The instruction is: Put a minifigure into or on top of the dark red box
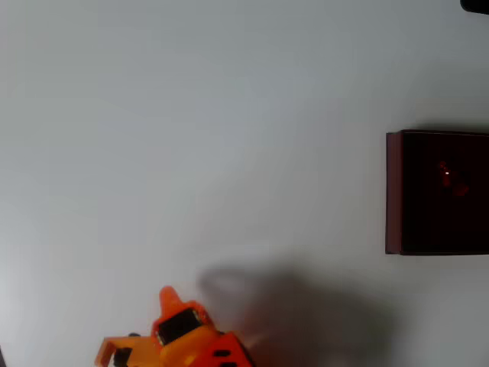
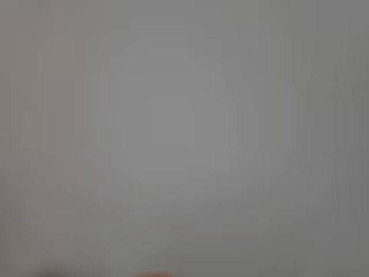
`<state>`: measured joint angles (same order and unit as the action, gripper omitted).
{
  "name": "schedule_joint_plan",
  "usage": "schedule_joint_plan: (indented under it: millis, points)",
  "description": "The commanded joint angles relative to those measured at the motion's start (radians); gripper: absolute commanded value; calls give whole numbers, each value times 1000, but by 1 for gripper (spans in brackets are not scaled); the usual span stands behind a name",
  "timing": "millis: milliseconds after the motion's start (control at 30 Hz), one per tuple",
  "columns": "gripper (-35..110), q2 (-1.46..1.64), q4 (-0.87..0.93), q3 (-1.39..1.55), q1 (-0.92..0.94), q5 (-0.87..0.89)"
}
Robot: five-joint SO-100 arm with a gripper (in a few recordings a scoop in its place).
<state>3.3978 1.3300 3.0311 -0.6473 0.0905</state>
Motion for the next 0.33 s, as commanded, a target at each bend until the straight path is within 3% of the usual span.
schedule_joint_plan:
  millis: [0,300]
  points:
    - [2,12,26,-11,-26,-2]
    - [2,12,28,-11,-11,-40]
